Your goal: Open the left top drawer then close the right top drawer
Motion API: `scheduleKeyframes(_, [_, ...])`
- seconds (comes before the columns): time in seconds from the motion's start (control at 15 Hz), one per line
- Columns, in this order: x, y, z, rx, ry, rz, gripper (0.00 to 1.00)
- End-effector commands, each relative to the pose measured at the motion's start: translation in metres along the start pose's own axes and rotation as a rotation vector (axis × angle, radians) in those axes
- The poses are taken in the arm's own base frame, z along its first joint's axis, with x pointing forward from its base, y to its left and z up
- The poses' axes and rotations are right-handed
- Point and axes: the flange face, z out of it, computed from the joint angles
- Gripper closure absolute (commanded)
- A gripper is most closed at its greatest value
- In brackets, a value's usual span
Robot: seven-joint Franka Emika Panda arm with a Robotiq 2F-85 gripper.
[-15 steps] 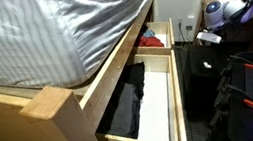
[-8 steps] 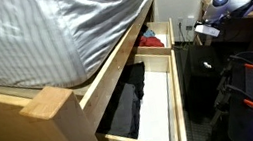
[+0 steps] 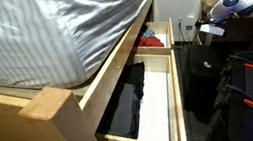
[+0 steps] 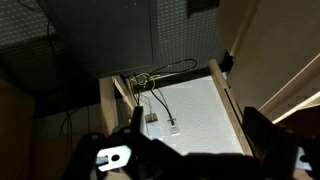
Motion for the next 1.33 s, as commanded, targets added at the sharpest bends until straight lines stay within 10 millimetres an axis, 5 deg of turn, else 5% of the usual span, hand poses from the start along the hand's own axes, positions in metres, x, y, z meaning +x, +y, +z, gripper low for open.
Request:
scheduleKeyframes(0.0, [-0.003, -0.005, 0.001, 0.044, -0.035, -0.015, 0.00])
scheduleKeyframes(0.07, [-0.006, -0.015, 0.004, 0.138, -0.059, -0.047, 0.00])
scheduleKeyframes(0.13, [0.005, -0.050, 0.001, 0.171, -0.059, -0.067, 0.00])
scheduleKeyframes(0.4, [0.012, -0.105, 0.005, 0.345, -0.082, -0.126, 0.00])
scheduleKeyframes(0.67, [0.006, -0.118, 0.001, 0.359, -0.088, -0.142, 0.00])
scheduleKeyframes(1.07, [-0.021, -0.104, 0.004, 0.380, -0.343, -0.178, 0.00])
scheduleKeyframes(1.27, [-0.027, -0.107, 0.008, 0.374, -0.308, -0.153, 0.00])
